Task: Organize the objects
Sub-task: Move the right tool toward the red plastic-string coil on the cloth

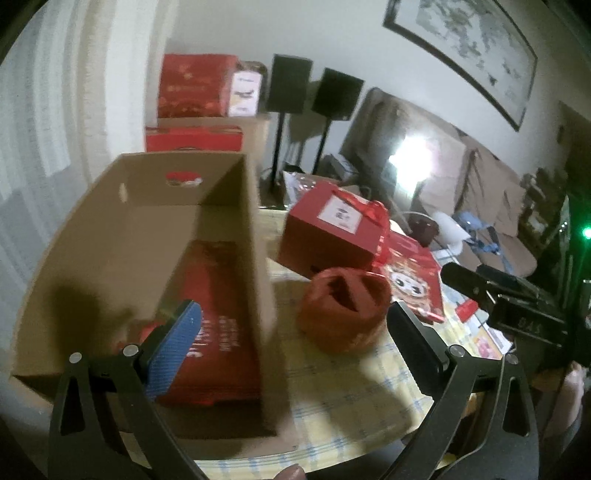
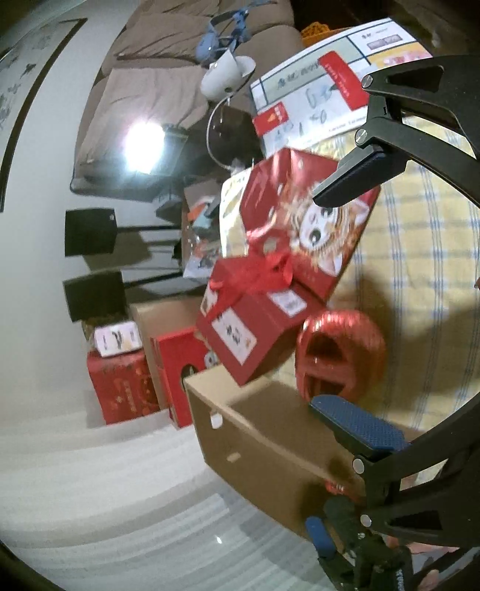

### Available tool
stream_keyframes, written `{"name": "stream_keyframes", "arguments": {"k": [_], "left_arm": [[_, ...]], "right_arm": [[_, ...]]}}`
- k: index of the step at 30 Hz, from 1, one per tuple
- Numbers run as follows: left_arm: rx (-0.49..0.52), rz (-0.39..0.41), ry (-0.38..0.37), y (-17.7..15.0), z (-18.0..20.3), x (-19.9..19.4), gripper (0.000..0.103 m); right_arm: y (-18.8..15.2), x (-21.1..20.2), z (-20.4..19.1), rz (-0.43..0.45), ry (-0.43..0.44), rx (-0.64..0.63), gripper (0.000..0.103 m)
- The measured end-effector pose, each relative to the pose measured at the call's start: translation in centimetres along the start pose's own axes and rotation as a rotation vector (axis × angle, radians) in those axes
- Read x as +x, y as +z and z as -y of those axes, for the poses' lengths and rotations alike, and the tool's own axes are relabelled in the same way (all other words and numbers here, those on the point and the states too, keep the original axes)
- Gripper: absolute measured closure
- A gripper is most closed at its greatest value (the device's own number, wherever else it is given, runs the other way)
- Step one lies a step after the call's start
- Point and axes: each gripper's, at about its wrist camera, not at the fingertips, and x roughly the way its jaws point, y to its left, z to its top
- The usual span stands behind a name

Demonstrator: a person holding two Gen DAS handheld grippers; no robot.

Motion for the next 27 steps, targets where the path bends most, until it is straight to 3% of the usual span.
{"name": "stream_keyframes", "arguments": {"k": [10,27], "left_arm": [[0.028,-0.011,-0.03,0.2,2.7,1.5,0.003],[0.09,-0.033,0.002,0.7,6.5,4.0,0.003]], "right_arm": [[-0.2,-0.9,4.2,0.003,-0.061,0.027,0.001],[-0.8,-0.3,6.7,-0.012,-0.085,0.029,0.001]]}}
